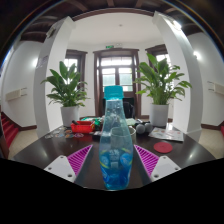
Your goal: Pour water
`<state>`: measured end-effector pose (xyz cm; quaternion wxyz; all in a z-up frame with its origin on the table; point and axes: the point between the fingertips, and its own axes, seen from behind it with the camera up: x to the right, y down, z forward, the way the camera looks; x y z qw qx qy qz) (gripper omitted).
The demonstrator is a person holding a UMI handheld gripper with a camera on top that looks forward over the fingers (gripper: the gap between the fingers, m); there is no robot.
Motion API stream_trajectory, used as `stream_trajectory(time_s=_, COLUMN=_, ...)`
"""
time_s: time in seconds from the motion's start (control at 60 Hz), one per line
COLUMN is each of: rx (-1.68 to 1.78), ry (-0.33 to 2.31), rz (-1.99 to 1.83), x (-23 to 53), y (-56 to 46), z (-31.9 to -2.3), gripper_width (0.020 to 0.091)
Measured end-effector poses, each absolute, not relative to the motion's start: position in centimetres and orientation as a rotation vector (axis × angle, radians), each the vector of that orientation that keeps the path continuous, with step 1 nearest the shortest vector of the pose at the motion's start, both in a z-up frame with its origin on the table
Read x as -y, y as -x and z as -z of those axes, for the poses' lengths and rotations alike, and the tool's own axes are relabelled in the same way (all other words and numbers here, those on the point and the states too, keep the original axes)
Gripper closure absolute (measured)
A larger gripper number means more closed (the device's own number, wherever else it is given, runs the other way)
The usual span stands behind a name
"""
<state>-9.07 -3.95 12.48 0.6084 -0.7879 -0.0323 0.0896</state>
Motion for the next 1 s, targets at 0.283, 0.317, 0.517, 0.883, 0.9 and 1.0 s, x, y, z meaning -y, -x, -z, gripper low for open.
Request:
stream_trajectory(time_s=0.283, rx=0.093, ry=1.77, rz=-0.209, x=-0.8, y=10.0, z=-10.0, gripper_width=0.0609)
stream_trajectory(time_s=0.317, rx=0.109, ry=1.758, rz=-0.198, x=-0.9, y=9.5, z=-9.3, gripper_width=0.0644)
stream_trajectory(time_s=0.517, rx=0.111, ry=1.738, rz=-0.181, x=-0.2, y=6.6, z=-5.1, gripper_width=0.0698)
stream_trajectory(time_s=0.883, rx=-0.541, ry=1.697, rz=-0.964, x=-6.0, y=19.4, z=-11.6, gripper_width=0.0696)
stream_trajectory(time_s=0.9, rx=-0.596, ry=1.681, rz=-1.022, x=-6.5, y=19.7, z=-11.8, gripper_width=0.0695)
stream_trajectory(time_s=1.0, rx=-0.892, ry=1.537, rz=-1.315, x=-8.7, y=20.5, z=-13.9, gripper_width=0.0696)
